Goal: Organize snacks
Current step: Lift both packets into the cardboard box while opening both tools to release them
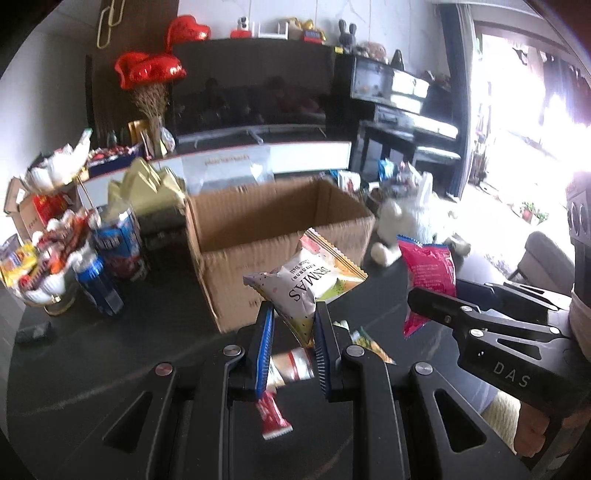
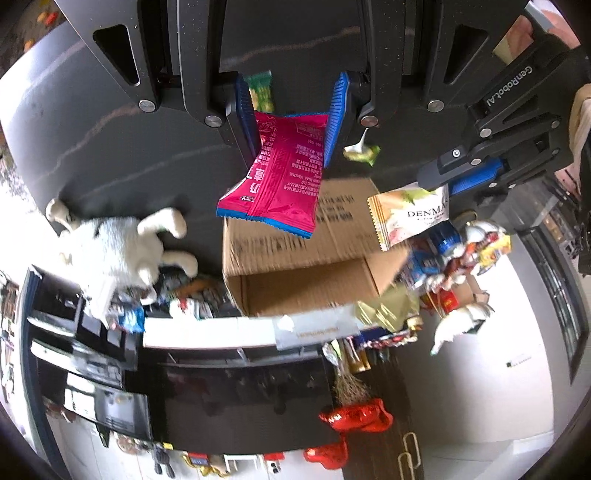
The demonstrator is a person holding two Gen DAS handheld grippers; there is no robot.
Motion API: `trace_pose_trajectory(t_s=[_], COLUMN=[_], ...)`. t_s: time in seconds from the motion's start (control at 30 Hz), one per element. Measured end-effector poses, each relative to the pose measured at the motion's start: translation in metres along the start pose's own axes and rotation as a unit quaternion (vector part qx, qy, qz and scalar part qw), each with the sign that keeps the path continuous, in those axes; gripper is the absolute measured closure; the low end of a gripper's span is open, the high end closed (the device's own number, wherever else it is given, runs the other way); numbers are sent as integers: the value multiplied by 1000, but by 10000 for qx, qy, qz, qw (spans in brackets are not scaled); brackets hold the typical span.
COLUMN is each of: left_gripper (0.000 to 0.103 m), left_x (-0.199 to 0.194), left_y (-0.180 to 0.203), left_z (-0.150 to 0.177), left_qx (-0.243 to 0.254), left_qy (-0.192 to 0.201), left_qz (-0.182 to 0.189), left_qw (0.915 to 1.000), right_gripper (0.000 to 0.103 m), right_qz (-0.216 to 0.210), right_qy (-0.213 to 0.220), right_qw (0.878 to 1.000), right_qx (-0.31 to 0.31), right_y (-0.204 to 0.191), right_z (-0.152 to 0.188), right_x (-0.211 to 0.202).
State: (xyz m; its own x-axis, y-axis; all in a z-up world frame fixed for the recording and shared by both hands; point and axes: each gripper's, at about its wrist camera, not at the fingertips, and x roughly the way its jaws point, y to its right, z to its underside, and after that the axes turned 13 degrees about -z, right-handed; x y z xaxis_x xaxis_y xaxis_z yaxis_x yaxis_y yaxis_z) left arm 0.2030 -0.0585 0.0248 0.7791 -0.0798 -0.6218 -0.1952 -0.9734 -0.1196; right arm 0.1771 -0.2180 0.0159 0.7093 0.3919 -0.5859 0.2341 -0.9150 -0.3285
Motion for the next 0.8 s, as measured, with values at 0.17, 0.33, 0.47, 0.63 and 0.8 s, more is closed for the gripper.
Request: trace_pose_trajectory(t_s=[0.17,0.33,0.47,0.63,0.8], left_gripper=[81,81,81,81,81], left_x=[-3,4,16,35,59], left_y=[-9,-20,-25,-33,-36], left_z=[-26,-47,-60,-74,-85], left_qx=[-85,-164,-190,-317,-298], left_qy=[185,195,147,21,-49], left_qz=[-89,-142,-185,-151,-199], left_qw=[9998,9996,9995,9994,9993], right_gripper=[68,68,68,68,68], right_qz=[-102,-143,-219,-315,-346], right_qy=[116,167,133,65,15], right_qw=[9998,9996,9992,9987,9983], right_qx=[-86,-179,-303,-402,-476], right_y=[-5,-9,-11,-10,-5], right_z=[-28,-54,-71,-91,-106], right_x=[5,11,23,43,65])
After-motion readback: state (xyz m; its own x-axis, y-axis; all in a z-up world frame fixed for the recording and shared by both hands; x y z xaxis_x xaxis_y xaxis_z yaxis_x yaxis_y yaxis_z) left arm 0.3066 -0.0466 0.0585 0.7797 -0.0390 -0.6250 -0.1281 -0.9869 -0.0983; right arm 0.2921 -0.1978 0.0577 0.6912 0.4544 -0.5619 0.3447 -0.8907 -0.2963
